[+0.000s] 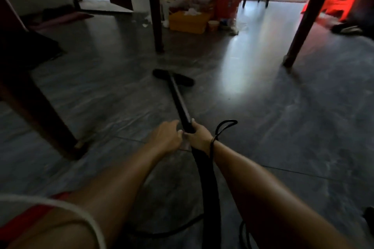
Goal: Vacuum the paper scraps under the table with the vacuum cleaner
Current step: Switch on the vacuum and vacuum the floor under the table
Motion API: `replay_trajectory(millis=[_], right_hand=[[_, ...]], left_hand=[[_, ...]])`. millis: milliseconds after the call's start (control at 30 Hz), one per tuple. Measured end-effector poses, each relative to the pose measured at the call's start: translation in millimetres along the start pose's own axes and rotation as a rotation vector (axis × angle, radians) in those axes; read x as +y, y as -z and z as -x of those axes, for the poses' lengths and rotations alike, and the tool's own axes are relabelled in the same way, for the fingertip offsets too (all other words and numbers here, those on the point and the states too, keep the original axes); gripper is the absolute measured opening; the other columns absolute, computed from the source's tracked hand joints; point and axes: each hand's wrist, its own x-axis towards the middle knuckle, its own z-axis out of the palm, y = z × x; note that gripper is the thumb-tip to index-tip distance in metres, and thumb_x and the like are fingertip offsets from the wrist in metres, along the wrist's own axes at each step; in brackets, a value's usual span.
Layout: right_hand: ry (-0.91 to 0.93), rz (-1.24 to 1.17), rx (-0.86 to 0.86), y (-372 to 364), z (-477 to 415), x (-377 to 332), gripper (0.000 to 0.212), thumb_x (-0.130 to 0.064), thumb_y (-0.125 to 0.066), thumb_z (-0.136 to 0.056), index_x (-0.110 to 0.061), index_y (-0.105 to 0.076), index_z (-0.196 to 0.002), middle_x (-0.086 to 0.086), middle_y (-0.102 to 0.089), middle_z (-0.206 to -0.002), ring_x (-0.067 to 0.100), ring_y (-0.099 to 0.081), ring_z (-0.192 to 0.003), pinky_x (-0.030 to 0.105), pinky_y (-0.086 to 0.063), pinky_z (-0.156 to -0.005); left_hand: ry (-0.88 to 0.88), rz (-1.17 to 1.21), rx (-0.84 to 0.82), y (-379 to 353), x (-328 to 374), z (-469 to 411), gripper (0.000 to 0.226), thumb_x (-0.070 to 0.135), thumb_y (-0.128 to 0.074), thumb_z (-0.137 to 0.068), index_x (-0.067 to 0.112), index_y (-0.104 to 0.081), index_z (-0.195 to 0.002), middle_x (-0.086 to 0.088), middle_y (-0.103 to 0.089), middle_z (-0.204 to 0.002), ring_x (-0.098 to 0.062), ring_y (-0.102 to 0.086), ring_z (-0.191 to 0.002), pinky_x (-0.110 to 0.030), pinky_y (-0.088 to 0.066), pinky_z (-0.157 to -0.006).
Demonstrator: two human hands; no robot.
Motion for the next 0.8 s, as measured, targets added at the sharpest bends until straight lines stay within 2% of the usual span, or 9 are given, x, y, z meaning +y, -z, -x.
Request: replay_trajectory(millis=[133,200,300,400,433,500,600,700,800], right_hand=[[0.025,-0.062,0.051,-38.9,-6.9,-22.7,0.049,-0.018,-0.067,-0.085,-0.011,-0.054,-0.132,0.010,-0.063,-0.123,0.025,-0.060,-0.114,0.026,-0.047,-0.091],[-0.023,-0.067,0.169,-49.3,-12.2,-21.8,0.040,-0.025,-0.074,-0.076,-0.016,-0.067,-0.114,0.006,-0.071,-0.104,0.025,-0.067,-0.100,0.035,-0.056,-0.085],[-0.116,-0.039,0.352,-42.2,-15.9,-26.2,0.033,-0.023,-0.072,-0.079,-0.014,-0.069,-0.111,0.010,-0.071,-0.103,0.028,-0.067,-0.097,0.040,-0.057,-0.084],[-0.190,-0.109,0.442,-33.5,-21.5,-36.7,0.025,-0.019,-0.066,-0.085,-0.005,-0.065,-0.106,0.014,-0.068,-0.105,0.031,-0.065,-0.099,0.041,-0.056,-0.084],[-0.181,-0.152,0.424,-35.7,-22.0,-41.5,0.022,-0.016,-0.065,-0.085,-0.004,-0.063,-0.103,0.013,-0.067,-0.105,0.031,-0.065,-0.099,0.042,-0.056,-0.084],[-0.168,-0.209,0.325,-46.7,-21.5,-46.9,0.030,-0.015,-0.064,-0.086,-0.003,-0.059,-0.113,0.013,-0.064,-0.112,0.030,-0.062,-0.103,0.040,-0.055,-0.087],[-0.079,-0.075,0.196,-54.6,-15.8,-50.7,0.035,-0.019,-0.062,-0.089,-0.007,-0.060,-0.121,0.011,-0.064,-0.119,0.029,-0.062,-0.106,0.036,-0.054,-0.088],[0.031,0.024,0.050,-59.9,-12.2,-59.5,0.040,-0.020,-0.062,-0.089,-0.016,-0.060,-0.128,0.007,-0.066,-0.118,0.027,-0.063,-0.108,0.032,-0.053,-0.088],[0.116,0.154,0.012,-69.8,-10.0,-68.4,0.034,-0.022,-0.063,-0.086,-0.015,-0.066,-0.119,0.009,-0.069,-0.109,0.027,-0.065,-0.102,0.030,-0.052,-0.083]], left_hand=[[-0.015,-0.007,0.056,13.6,-21.8,12.0,0.035,0.030,-0.043,-0.094,0.024,-0.059,-0.124,-0.008,-0.063,-0.124,-0.028,-0.060,-0.109,-0.042,-0.050,-0.093],[0.001,-0.050,0.035,14.2,-33.5,20.9,0.037,0.031,-0.045,-0.093,0.023,-0.058,-0.127,-0.007,-0.061,-0.129,-0.027,-0.058,-0.115,-0.040,-0.047,-0.098],[0.038,-0.084,0.007,15.4,-54.1,31.5,0.043,0.032,-0.048,-0.094,0.016,-0.051,-0.134,-0.010,-0.054,-0.138,-0.028,-0.050,-0.127,-0.038,-0.040,-0.106],[0.065,-0.079,-0.004,22.4,-72.4,38.6,0.040,0.030,-0.047,-0.095,0.014,-0.054,-0.130,-0.012,-0.056,-0.135,-0.028,-0.051,-0.124,-0.035,-0.040,-0.102],[0.075,-0.080,-0.001,25.4,-78.7,39.3,0.038,0.031,-0.047,-0.094,0.013,-0.056,-0.127,-0.013,-0.057,-0.133,-0.029,-0.052,-0.122,-0.035,-0.041,-0.100],[0.107,-0.084,0.023,31.6,-89.5,39.0,0.041,0.036,-0.046,-0.093,0.011,-0.056,-0.124,-0.016,-0.057,-0.132,-0.032,-0.052,-0.121,-0.037,-0.043,-0.100],[0.122,-0.074,0.039,35.9,-96.5,36.7,0.043,0.038,-0.043,-0.092,0.009,-0.055,-0.122,-0.018,-0.057,-0.130,-0.034,-0.053,-0.119,-0.041,-0.045,-0.099],[0.126,-0.022,0.043,34.1,-90.8,36.2,0.035,0.023,-0.040,-0.093,0.005,-0.057,-0.117,-0.019,-0.057,-0.129,-0.035,-0.054,-0.116,-0.037,-0.045,-0.096],[0.123,0.053,0.033,25.2,-85.8,34.8,0.026,0.015,-0.042,-0.091,0.004,-0.061,-0.107,-0.018,-0.061,-0.121,-0.033,-0.058,-0.107,-0.033,-0.042,-0.083]])
